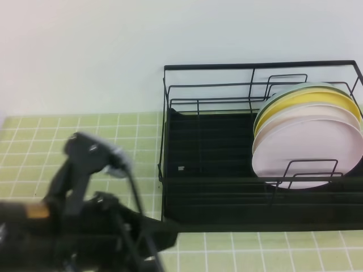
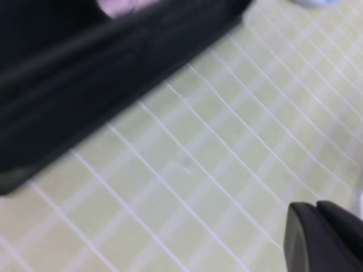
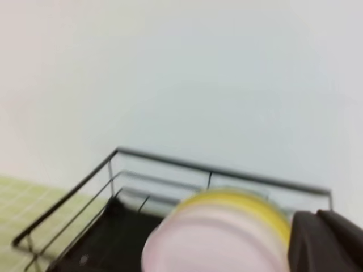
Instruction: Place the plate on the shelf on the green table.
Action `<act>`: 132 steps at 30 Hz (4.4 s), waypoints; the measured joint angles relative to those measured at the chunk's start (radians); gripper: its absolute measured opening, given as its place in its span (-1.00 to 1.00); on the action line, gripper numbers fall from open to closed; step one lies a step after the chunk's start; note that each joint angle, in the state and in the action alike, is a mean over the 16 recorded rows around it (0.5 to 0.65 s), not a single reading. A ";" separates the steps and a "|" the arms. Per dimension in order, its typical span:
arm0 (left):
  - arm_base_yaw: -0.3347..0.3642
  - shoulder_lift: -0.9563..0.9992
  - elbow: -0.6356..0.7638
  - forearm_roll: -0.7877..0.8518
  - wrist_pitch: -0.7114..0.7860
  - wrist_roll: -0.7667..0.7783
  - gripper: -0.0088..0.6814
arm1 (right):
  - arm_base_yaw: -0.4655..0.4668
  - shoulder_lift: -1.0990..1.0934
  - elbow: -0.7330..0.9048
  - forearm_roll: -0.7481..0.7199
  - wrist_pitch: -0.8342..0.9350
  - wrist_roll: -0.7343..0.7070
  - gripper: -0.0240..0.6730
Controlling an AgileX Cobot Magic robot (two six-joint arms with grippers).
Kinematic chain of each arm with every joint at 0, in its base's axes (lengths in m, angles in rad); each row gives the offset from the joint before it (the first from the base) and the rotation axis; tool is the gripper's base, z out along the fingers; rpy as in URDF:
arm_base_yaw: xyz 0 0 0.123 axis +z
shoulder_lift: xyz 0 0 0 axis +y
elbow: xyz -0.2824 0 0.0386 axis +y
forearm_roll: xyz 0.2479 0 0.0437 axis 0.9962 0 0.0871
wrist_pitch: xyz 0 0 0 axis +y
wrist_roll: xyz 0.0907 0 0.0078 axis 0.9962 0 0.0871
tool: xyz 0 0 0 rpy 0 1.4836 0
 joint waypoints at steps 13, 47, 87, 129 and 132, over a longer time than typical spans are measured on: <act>0.000 -0.108 0.135 -0.029 -0.361 0.060 -0.97 | 0.000 -0.250 0.385 0.009 -0.056 -0.015 -0.93; 0.357 -0.577 0.404 -0.077 -0.507 0.164 -0.97 | 0.000 -0.261 0.474 0.021 0.029 -0.021 -0.93; 0.489 -1.038 0.813 0.757 -0.296 -0.669 -0.97 | 0.000 -0.261 0.474 0.032 0.029 -0.026 -0.93; 0.489 -1.035 0.813 0.760 -0.299 -0.669 -0.97 | 0.002 -0.367 0.667 -0.624 -0.085 0.470 -0.93; 0.489 -1.035 0.813 0.760 -0.300 -0.669 -0.97 | 0.002 -0.366 0.666 -0.629 -0.083 0.488 -0.93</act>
